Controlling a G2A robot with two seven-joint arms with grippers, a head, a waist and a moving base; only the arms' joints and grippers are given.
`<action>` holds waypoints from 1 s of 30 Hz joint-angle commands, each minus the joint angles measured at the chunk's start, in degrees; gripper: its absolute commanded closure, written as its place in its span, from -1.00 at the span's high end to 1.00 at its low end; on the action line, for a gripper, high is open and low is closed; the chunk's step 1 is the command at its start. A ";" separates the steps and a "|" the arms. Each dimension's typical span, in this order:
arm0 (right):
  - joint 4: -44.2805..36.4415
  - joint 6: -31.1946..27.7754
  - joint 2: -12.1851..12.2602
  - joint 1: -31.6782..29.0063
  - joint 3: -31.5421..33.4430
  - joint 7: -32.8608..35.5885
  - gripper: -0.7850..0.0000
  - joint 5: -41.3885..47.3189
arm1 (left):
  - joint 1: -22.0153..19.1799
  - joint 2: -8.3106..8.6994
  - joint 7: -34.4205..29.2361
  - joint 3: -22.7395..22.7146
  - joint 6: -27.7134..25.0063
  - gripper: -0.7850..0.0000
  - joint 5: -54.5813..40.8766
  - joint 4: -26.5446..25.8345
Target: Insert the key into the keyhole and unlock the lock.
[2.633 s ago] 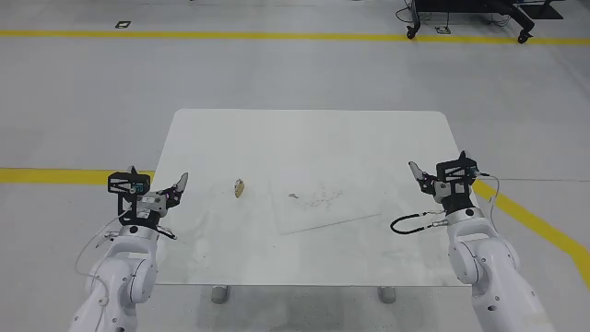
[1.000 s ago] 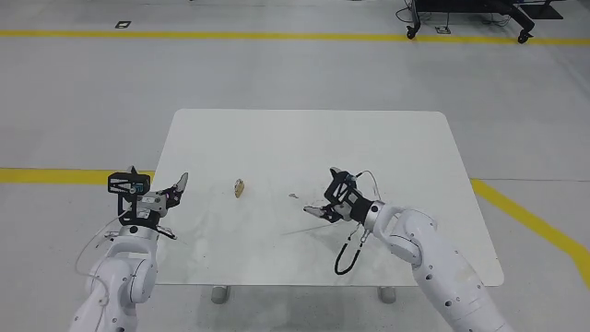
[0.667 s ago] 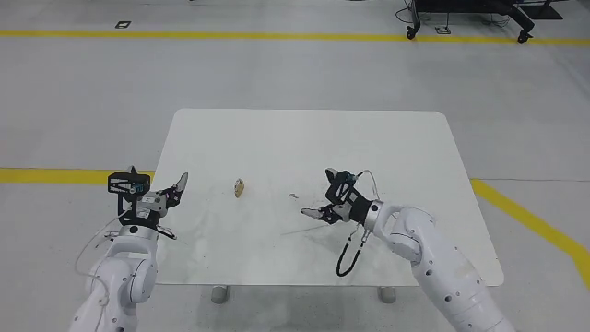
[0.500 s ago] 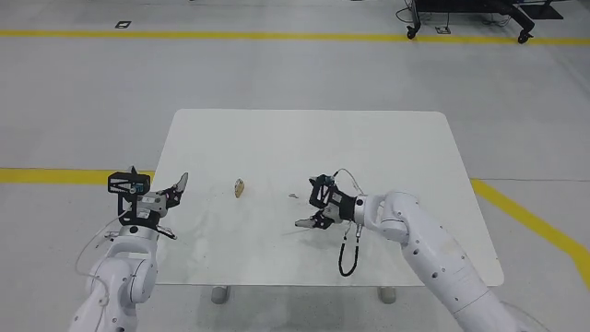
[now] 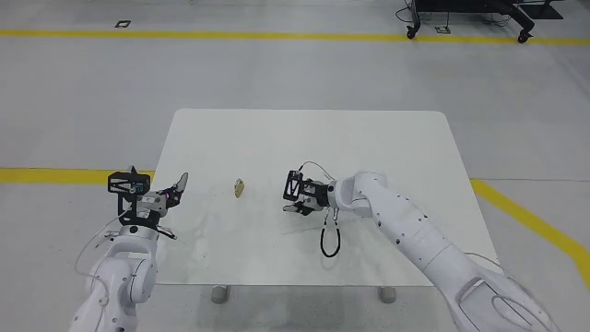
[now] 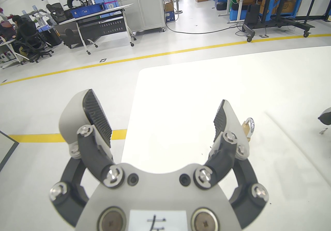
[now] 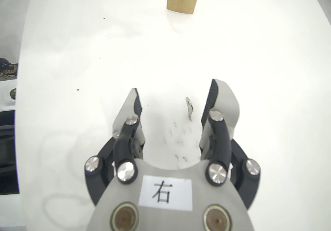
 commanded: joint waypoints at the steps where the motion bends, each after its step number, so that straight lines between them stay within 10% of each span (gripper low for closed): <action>1: 1.29 1.19 -0.31 0.79 -0.54 0.12 -0.28 -1.02 | 0.00 0.00 0.00 0.00 0.00 1.00 0.00 0.00; 7: 4.01 -0.11 -1.02 2.41 -1.56 -0.67 -1.00 -1.37 | 0.00 0.00 0.00 0.00 0.00 1.00 0.00 0.00; 30: -2.21 7.40 0.60 -2.56 2.66 -8.67 -1.00 -4.18 | 0.00 0.00 0.00 0.00 0.00 1.00 0.00 0.00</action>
